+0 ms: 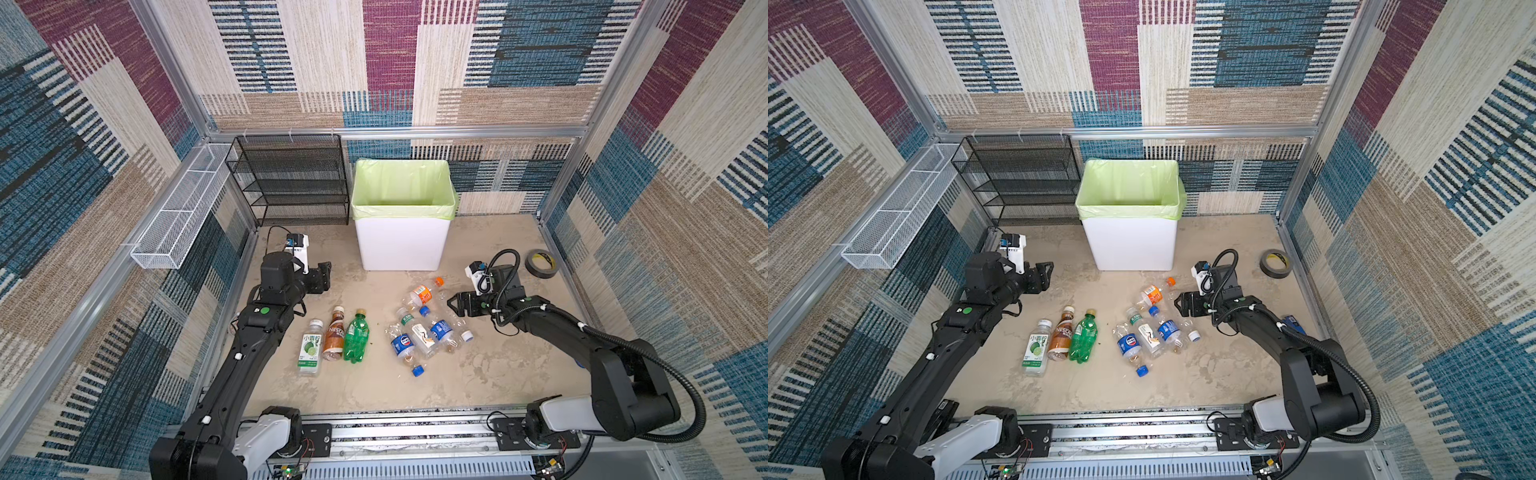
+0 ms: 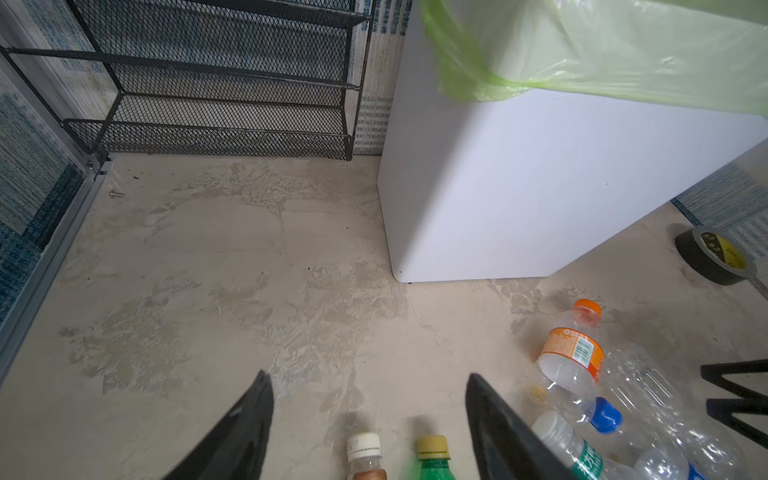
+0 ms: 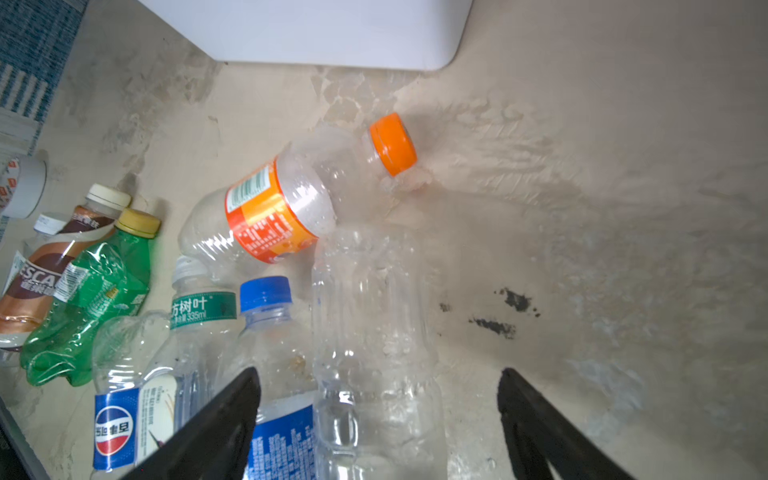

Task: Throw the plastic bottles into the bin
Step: 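Lower the right gripper and grasp a clear bottle beside the orange-capped one, then lift the clear bottle with the right gripper over the bin and release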

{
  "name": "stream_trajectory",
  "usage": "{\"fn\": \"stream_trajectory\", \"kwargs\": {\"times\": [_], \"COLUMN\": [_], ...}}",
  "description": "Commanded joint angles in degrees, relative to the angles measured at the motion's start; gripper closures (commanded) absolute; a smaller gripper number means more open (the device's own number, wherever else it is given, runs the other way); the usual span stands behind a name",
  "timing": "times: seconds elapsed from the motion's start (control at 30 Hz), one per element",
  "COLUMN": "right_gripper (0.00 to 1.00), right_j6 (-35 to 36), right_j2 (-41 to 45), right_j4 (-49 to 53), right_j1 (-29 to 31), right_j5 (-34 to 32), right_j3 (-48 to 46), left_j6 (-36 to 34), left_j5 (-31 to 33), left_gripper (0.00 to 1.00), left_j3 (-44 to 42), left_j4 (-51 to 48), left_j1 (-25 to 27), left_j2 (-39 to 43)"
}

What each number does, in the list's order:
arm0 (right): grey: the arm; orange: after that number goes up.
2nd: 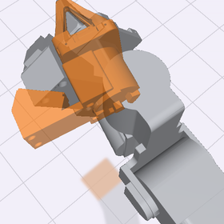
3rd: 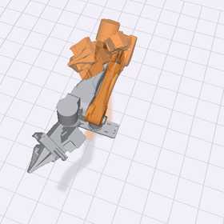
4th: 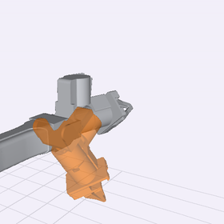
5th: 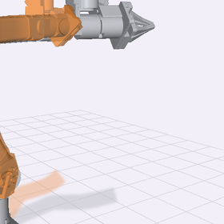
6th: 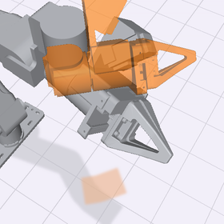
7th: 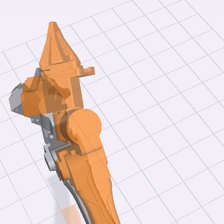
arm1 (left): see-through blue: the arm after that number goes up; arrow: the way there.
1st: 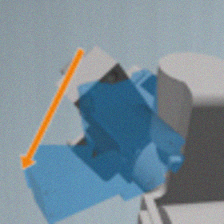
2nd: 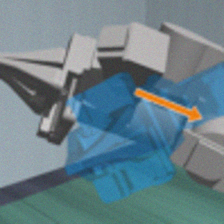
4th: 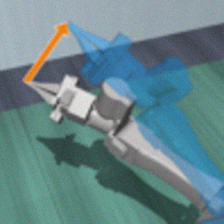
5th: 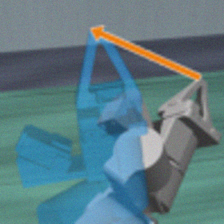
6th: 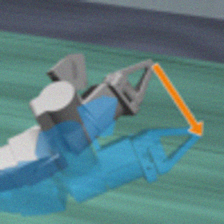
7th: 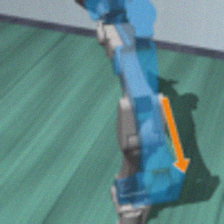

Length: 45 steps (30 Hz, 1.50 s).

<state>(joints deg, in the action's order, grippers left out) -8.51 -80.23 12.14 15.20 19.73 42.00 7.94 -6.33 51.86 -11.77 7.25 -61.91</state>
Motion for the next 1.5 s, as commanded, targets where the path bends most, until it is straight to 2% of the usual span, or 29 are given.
{"fn": "stream_trajectory", "kwargs": {"times": [0.0,0.27,0.5,0.67,0.93,1.1,1.23,1.47], "right_gripper": [0.1,0.15,0.28,0.4,0.47,0.49,0.49,0.45], "right_j6": [-0.4,-1.2,-2.1,-2.3,-2.6,-2.1,0.4,3.6], "right_j2": [-1.9,-7.5,-9.6,-10.1,-1.3,6.9,14.6,30.5], "right_j4": [-0.3,-0.4,-2.2,-1.8,-0.5,-5.0,-13.4,-37.4], "right_j1": [1.5,3.2,3.3,3.3,3.2,2.9,2.7,2.6], "right_j5": [-2.2,-6.6,-6.5,-7.4,-10.3,-10.7,-13.0,-17.0], "right_j3": [0.4,2.7,2.1,2.5,4.5,5.4,5.1,-2.9], "left_j6": [0.9,0.5,0.2,0.3,0.3,1.0,1.0,2.2], "left_j5": [-0.8,-0.4,-0.3,-0.3,-0.5,-0.9,-1.2,-0.5], "left_gripper": [0.26,0.26,0.26,0.26,0.26,0.26,0.26,0.26], "left_j3": [0.6,0.4,0.6,0.2,0.0,-0.4,-1.0,-2.4], "left_j4": [-0.2,-0.4,-0.9,-0.5,-0.4,-0.1,0.8,1.5], "left_j1": [0.0,0.0,-0.1,-0.1,-0.1,-0.1,-0.1,0.0], "left_j2": [-0.1,0.5,0.4,0.8,0.9,1.2,1.6,3.7]}}
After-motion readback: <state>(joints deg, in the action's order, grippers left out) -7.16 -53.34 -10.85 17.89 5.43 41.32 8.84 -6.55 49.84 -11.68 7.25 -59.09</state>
